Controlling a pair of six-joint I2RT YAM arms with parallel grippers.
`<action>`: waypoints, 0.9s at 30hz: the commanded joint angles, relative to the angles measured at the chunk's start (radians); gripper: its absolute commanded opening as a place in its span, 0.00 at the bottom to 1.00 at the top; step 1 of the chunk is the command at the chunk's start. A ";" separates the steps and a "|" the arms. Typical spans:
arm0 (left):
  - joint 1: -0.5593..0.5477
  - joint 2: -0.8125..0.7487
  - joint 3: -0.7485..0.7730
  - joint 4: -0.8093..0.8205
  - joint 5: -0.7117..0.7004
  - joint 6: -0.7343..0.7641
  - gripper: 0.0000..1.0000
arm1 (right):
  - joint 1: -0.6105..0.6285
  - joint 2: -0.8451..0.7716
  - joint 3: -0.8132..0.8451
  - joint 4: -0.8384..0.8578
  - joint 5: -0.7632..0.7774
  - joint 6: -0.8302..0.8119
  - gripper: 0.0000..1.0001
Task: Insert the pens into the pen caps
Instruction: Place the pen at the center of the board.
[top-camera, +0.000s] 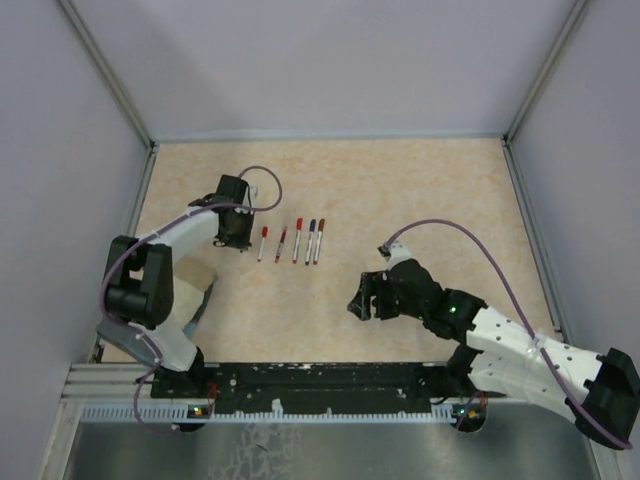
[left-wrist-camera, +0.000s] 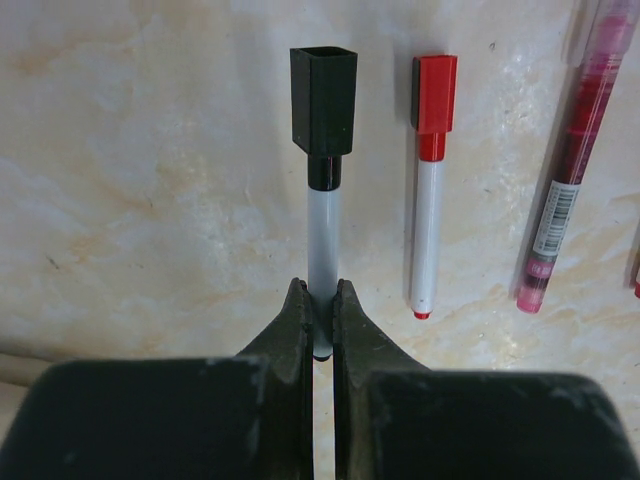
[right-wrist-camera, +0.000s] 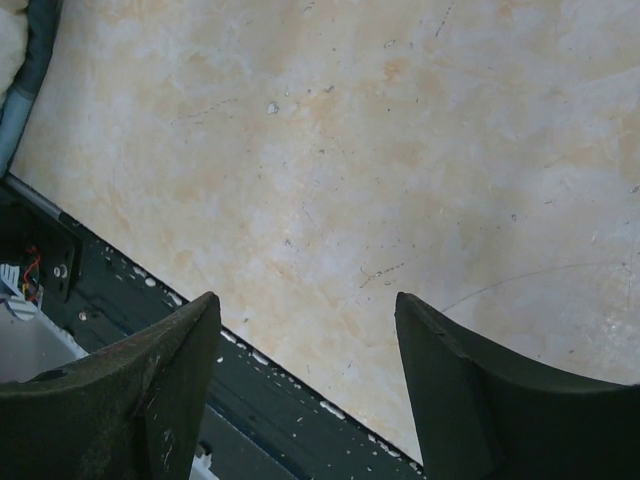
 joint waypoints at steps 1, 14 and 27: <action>0.003 0.060 0.054 -0.025 0.025 -0.018 0.00 | -0.001 -0.024 -0.010 0.016 -0.010 0.005 0.70; 0.017 0.119 0.063 -0.048 0.005 -0.048 0.09 | 0.000 -0.032 -0.006 -0.006 -0.018 0.024 0.70; 0.036 0.146 0.075 -0.060 0.028 -0.057 0.22 | -0.001 -0.041 0.024 -0.063 -0.020 0.033 0.70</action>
